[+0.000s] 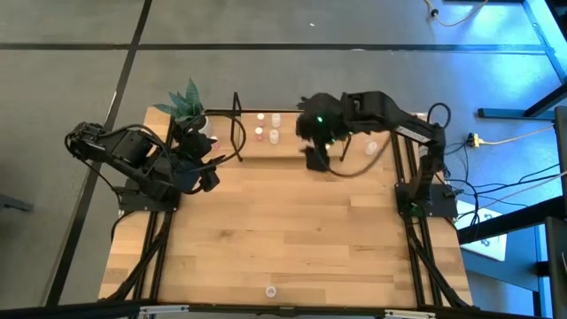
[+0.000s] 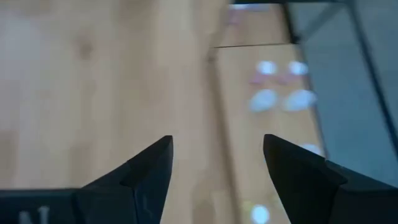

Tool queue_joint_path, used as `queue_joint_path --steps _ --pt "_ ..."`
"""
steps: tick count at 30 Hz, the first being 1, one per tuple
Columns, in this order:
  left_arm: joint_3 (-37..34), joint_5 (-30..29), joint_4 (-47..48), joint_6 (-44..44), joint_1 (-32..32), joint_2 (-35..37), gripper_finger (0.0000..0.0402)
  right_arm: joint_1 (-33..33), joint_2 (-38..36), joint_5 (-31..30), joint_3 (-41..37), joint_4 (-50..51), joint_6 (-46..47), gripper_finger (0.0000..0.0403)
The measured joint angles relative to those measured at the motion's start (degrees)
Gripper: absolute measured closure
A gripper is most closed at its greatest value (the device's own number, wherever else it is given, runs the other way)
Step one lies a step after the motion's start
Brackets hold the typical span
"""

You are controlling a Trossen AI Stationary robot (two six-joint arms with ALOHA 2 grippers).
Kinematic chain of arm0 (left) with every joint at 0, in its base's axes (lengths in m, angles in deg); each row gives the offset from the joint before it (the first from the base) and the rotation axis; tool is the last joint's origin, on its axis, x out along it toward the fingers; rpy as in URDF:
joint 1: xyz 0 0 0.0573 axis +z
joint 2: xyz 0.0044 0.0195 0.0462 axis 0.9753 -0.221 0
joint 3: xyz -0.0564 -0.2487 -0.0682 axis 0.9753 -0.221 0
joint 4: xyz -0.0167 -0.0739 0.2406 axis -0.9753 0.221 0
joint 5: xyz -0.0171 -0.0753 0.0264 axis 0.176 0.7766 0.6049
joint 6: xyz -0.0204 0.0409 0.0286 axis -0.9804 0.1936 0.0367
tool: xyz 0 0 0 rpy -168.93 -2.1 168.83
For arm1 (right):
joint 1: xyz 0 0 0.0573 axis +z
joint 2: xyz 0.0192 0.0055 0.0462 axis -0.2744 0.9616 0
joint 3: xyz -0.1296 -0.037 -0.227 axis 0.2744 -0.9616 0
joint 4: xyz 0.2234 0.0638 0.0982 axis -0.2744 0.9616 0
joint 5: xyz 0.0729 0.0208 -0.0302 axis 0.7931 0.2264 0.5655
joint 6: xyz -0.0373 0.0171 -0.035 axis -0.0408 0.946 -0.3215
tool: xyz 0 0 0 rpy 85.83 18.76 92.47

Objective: Pick and place medicine bottles onto shelf by color
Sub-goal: Put the pink pill bottle on the shelf aligned with the other pink pill bottles

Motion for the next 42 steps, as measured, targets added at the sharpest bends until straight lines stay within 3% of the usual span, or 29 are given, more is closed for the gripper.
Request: queue_joint_path --steps 4,12,16,24,32,38,42 --pt "0.01 0.00 0.00 0.00 0.00 0.00 0.0182 3.89 -1.13 4.31 0.00 2.55 -2.45 0.0151" --pt "-0.01 -0.06 0.00 0.30 0.00 0.00 0.0182 9.40 -1.33 4.32 -0.04 4.57 -1.94 0.0151" --pt "-0.01 -1.50 0.42 4.77 0.00 0.00 0.0182 11.07 -1.33 4.32 -0.04 4.57 -1.89 0.0151" --pt "-0.71 1.53 5.29 2.54 0.00 0.04 0.0182 12.72 -1.33 4.30 -0.04 5.70 -1.74 0.0151" --pt "-7.02 5.45 5.36 -9.75 2.03 0.02 0.0182 12.80 -1.33 4.27 -0.04 6.23 -1.82 0.0151" --pt "-12.30 7.60 5.39 -35.02 7.39 -0.02 0.0182 12.79 -1.33 4.25 -0.04 6.22 -2.35 0.0151" --pt "-12.84 9.48 7.20 -43.77 11.29 0.31 0.0182 12.79 -1.33 4.27 -0.07 6.25 -2.38 0.0151"
